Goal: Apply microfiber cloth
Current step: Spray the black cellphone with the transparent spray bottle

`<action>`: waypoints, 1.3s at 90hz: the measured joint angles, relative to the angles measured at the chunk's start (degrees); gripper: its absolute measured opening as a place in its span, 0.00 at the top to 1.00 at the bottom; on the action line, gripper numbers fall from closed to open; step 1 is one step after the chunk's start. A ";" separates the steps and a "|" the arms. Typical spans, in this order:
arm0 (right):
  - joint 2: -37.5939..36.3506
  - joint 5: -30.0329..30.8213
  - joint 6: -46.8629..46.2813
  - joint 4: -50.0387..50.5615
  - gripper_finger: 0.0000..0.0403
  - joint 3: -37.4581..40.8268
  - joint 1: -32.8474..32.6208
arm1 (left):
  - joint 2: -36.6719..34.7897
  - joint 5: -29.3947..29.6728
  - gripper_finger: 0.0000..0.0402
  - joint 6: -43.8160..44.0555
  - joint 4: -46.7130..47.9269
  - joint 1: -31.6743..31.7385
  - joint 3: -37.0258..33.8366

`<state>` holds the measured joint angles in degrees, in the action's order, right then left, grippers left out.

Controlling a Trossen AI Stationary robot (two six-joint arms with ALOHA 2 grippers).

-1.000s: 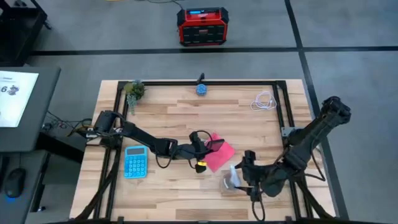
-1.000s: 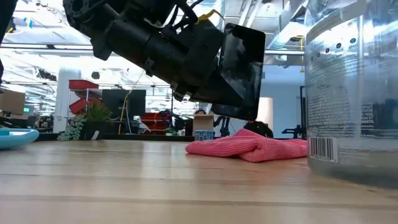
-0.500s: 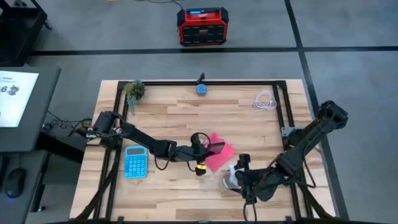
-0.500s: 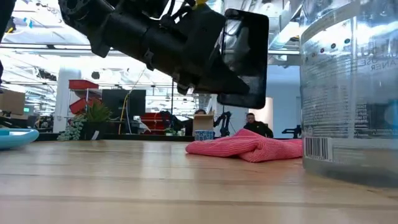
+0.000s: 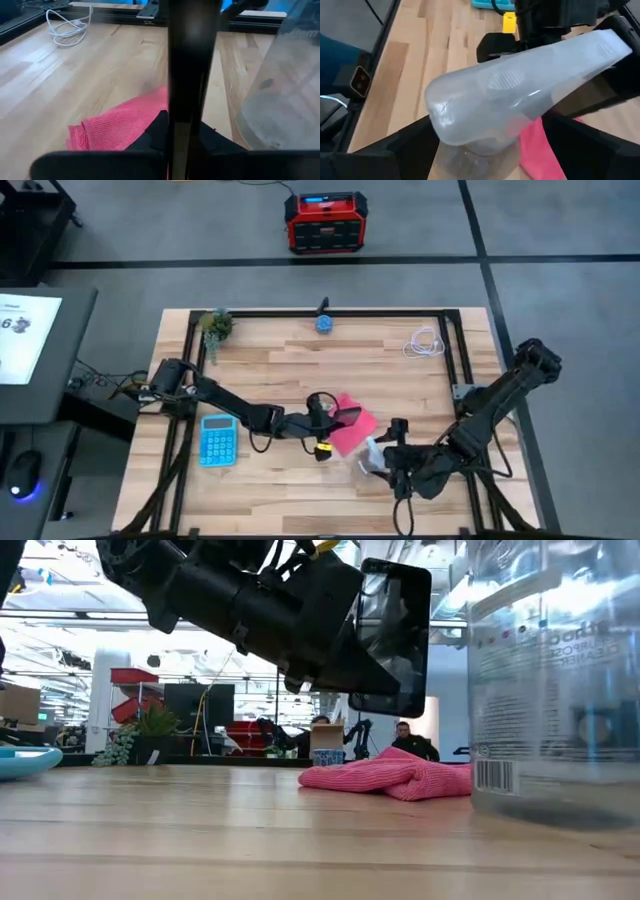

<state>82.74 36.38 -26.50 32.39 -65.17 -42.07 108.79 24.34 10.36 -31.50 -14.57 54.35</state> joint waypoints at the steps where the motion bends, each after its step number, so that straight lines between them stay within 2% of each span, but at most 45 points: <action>1: 0.00 0.00 0.01 -0.03 0.18 0.00 0.11 | 0.00 0.00 0.97 0.01 -0.01 0.00 0.00; 17: 0.00 -0.35 -0.06 -0.28 0.18 0.00 0.93 | 0.00 0.00 0.97 -0.01 -0.05 0.00 0.00; 27: 0.00 -2.87 -0.96 -1.56 0.18 0.00 0.36 | 0.00 0.00 0.97 -0.03 -0.03 0.00 0.00; 44: 0.00 -5.26 -5.88 -0.80 0.18 -2.32 -1.92 | 0.00 0.00 0.97 -0.03 0.06 -0.02 0.00; 63: -0.04 -4.74 -6.65 5.11 0.18 -5.40 -3.79 | 0.00 0.00 0.97 -0.05 0.08 -0.02 0.00; 84: 0.00 -4.66 -11.44 11.78 0.18 -5.46 -1.95 | 0.00 0.00 0.97 -0.07 0.10 -0.02 0.00; 117: 0.00 -3.02 -3.85 6.49 0.18 -5.46 -0.11 | 0.00 0.00 0.97 -0.07 0.45 -0.04 0.00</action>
<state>82.74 33.36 -30.35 38.89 -70.63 -42.19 108.79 24.34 10.28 -31.05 -14.61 54.35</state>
